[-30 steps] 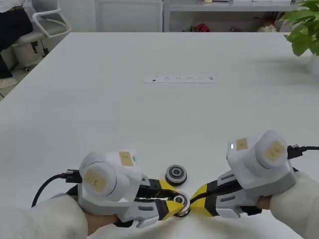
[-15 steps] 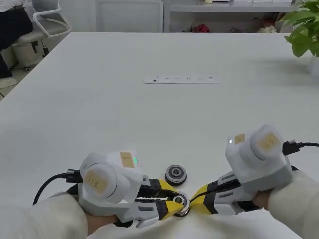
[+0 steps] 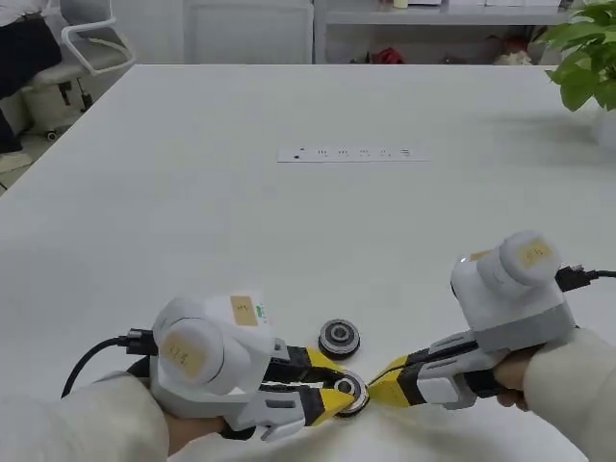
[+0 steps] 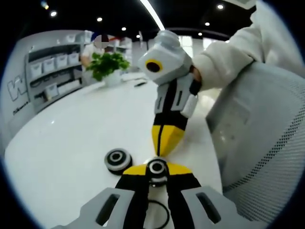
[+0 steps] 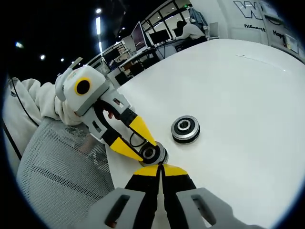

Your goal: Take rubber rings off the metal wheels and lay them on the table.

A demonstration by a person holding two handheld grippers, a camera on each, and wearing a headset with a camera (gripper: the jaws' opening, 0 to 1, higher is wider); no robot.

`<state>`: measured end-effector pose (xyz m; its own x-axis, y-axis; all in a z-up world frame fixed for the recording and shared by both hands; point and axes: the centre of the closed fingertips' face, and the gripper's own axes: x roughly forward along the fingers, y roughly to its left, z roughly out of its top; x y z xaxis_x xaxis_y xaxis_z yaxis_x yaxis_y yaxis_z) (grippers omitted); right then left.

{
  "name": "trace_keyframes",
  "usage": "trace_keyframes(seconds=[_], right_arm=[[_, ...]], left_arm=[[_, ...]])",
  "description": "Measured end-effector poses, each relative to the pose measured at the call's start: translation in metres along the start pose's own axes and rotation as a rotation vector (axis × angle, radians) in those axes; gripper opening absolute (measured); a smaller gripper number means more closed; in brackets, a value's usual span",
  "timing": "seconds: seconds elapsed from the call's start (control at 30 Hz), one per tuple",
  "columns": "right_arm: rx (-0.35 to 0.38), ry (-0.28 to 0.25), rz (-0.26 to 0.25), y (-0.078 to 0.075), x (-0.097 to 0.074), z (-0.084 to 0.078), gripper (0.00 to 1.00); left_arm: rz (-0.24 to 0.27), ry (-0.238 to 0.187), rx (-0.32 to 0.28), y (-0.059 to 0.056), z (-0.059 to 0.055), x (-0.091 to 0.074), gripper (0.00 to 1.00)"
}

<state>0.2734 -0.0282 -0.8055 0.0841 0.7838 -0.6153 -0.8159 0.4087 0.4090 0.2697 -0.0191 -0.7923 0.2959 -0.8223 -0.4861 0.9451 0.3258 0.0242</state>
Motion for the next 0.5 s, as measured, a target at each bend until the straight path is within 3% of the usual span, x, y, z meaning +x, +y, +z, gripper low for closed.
trace_keyframes(seconds=[0.5], right_arm=[[0.038,-0.022,0.011,0.0018,-0.0024,0.0046,0.0]], left_arm=[[-0.001,-0.003,0.003,-0.0005,-0.0005,-0.0001,0.14]])
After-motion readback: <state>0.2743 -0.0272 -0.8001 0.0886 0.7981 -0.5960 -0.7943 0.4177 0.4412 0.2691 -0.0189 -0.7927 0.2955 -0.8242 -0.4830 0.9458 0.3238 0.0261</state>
